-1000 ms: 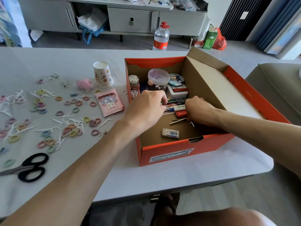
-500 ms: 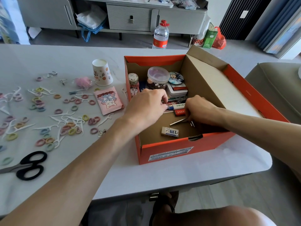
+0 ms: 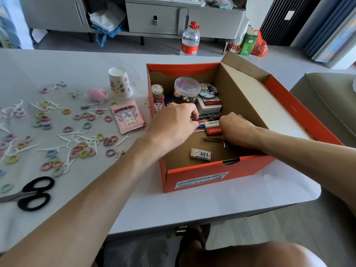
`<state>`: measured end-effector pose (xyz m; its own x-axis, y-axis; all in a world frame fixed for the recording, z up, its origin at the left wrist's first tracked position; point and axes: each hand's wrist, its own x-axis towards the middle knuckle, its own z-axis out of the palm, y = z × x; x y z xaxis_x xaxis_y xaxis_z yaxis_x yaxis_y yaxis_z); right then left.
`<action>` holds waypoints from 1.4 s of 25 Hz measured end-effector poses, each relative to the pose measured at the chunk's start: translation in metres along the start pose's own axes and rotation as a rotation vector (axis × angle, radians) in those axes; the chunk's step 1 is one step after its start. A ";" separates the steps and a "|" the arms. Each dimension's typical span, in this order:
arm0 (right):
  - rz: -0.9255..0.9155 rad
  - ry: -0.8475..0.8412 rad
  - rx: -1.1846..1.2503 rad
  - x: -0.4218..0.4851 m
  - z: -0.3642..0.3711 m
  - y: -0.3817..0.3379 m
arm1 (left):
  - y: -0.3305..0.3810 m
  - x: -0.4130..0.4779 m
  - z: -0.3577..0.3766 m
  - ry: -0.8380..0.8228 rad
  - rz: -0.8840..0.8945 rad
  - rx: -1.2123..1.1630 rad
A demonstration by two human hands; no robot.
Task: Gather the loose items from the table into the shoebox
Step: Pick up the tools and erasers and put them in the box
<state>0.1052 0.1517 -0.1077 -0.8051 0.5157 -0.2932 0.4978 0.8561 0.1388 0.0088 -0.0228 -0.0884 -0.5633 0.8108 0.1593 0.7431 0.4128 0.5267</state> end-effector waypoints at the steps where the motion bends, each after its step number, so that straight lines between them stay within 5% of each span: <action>1: -0.007 0.003 -0.003 0.000 0.000 0.000 | 0.000 0.000 0.000 0.000 0.001 0.002; 12: -0.190 -0.058 -0.054 0.004 -0.002 0.000 | 0.000 0.000 0.000 0.002 0.009 0.000; 23: -0.367 0.135 -0.666 0.008 -0.005 0.003 | -0.001 0.000 0.000 0.012 0.005 -0.018; 35: -0.402 0.139 -0.743 0.005 -0.008 0.001 | -0.002 -0.001 0.001 0.099 0.002 -0.083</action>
<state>0.0989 0.1551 -0.1014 -0.9314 0.1259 -0.3416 -0.1360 0.7499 0.6474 0.0082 -0.0245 -0.0905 -0.5973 0.7652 0.2400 0.7145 0.3719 0.5926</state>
